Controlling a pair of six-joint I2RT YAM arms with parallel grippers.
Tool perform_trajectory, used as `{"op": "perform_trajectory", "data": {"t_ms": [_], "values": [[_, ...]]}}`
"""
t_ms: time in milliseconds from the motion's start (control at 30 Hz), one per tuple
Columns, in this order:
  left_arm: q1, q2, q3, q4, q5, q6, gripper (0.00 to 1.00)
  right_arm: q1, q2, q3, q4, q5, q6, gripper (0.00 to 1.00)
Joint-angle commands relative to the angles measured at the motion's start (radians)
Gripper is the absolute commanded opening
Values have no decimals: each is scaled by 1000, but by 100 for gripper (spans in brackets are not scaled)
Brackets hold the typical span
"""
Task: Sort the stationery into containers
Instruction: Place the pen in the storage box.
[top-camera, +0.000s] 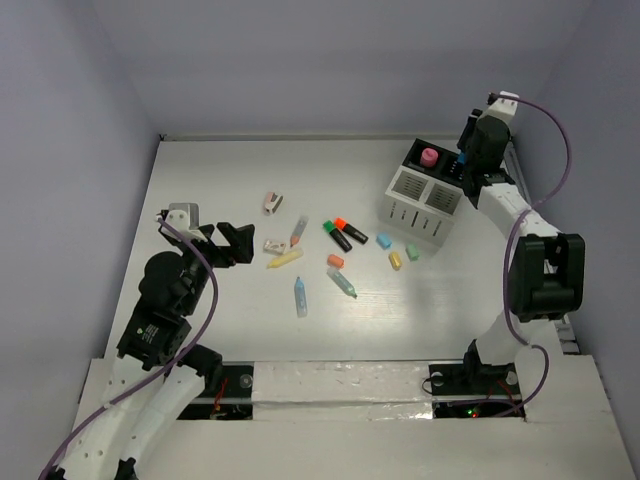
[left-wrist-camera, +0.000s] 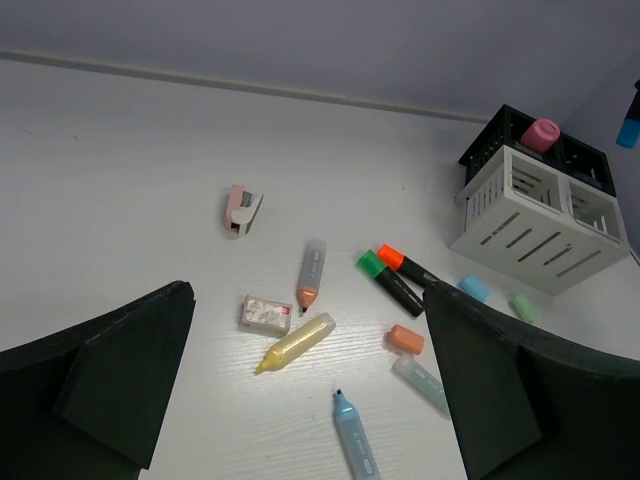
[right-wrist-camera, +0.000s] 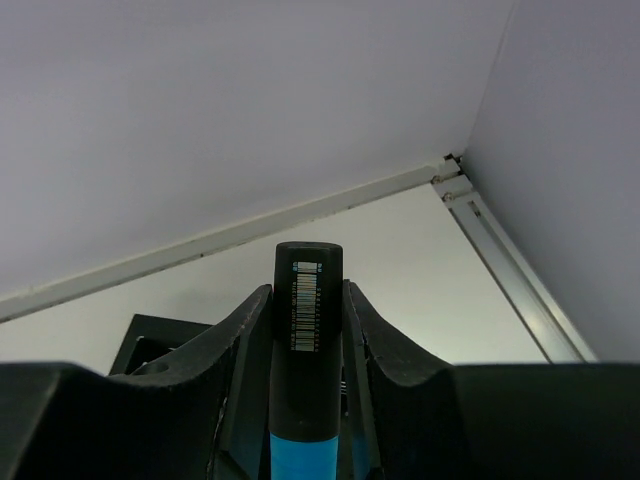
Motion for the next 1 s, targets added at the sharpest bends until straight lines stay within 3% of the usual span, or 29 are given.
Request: {"op": "perform_trajectory", "data": {"t_ms": [0,367,600,700,833,967], "values": [[-7,8,25,28,-2,13,99,2,52,25,122,33,-40,0],[-7,34,28,31,-5,18,99,2,167,64,158,63,-53,4],[-7,49,30,37,-2,19,99,2,164,-5,214,57,-14,10],[-7,52,30,39,2,19,99,2,127,-77,257,43,15,23],[-7,51,28,42,8,18,99,2,78,-119,262,54,40,55],[-7,48,28,42,13,18,99,2,18,-122,234,25,51,68]]}}
